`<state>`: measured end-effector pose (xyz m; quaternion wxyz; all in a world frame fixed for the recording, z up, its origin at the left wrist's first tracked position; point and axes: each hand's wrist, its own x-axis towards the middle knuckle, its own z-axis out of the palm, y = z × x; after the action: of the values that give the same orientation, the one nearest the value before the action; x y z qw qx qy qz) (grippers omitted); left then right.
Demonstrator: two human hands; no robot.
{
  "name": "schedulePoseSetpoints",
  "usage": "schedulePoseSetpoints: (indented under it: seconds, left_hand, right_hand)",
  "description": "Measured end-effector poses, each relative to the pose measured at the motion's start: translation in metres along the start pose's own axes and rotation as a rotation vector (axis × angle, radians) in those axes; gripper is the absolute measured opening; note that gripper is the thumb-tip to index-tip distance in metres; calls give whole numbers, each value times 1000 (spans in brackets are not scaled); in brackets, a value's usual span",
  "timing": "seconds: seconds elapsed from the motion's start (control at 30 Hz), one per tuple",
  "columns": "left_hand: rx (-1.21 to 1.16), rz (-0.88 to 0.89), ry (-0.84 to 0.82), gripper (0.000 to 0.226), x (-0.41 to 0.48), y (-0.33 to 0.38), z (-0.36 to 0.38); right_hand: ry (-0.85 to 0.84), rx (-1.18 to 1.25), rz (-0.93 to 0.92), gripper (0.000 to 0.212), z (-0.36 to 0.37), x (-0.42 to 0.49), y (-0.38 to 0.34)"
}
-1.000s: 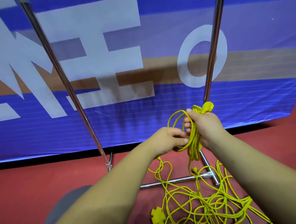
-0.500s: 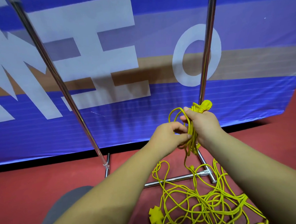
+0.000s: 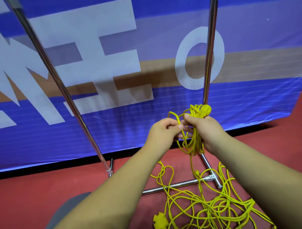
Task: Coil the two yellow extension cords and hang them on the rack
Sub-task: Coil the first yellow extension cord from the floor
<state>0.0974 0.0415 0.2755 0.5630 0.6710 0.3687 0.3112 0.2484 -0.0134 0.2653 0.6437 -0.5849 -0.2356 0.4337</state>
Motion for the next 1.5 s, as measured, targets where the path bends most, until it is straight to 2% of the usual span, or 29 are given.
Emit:
schedulePoseSetpoints:
  seconds: [0.13, 0.23, 0.3, 0.43, 0.53, 0.6, 0.67, 0.77, 0.83, 0.93, 1.07, 1.2, 1.3, 1.4, 1.5]
  left_hand:
    - [-260, -82, -70, 16, -1, 13, -1]
    - [-455, -169, -37, 12, 3, 21, -7]
    - [-483, -204, -5, 12, 6, 21, -14]
    - [-343, -279, 68, 17, 10, 12, -24]
    - [-110, -219, 79, 18, 14, 6, -28]
    - [-59, -215, 74, 20, 16, 6, -30]
    - [-172, -303, 60, 23, 18, 8, -32]
    - [-513, -513, 25, 32, 21, 7, -33]
    - [-576, -554, 75, 29, 25, 1, -34]
    - [-475, -499, 124, 19, 28, -3, -36]
    - [-381, -448, -22, 9, 25, 8, -35]
    - [-229, -384, -96, 23, 29, 9, -42]
    - [-289, -482, -98, 26, 30, 13, -51]
    - [-287, -564, -47, 34, 29, 8, -56]
    - [-216, -529, -38, 32, 29, 4, -55]
  right_hand:
    - [-65, -95, -8, 29, 3, -9, 1]
    - [-84, -205, -9, 23, 4, -11, 3]
    - [-117, -242, 21, 23, 4, -11, 4]
    - [-202, -240, 72, 26, 9, -18, 7]
    - [-249, -265, 97, 41, 15, -24, 6]
    - [-253, -260, 94, 49, 19, -26, 6]
    - [-236, -224, 70, 50, 21, -28, 3]
    - [-261, -249, 26, 49, 21, -32, 1]
    - [-294, -288, 42, 51, 21, -35, -1]
    - [-321, -282, 99, 46, 23, -40, -3]
    - [-292, -180, 155, 42, 24, -40, -4]
    - [-319, -53, 170, 28, 23, -37, -3]
    - [-323, -42, 167, 24, 21, -33, -4]
    - [-387, -85, 179, 30, 18, -30, -5]
    - [-427, -130, 206, 32, 16, -32, -6]
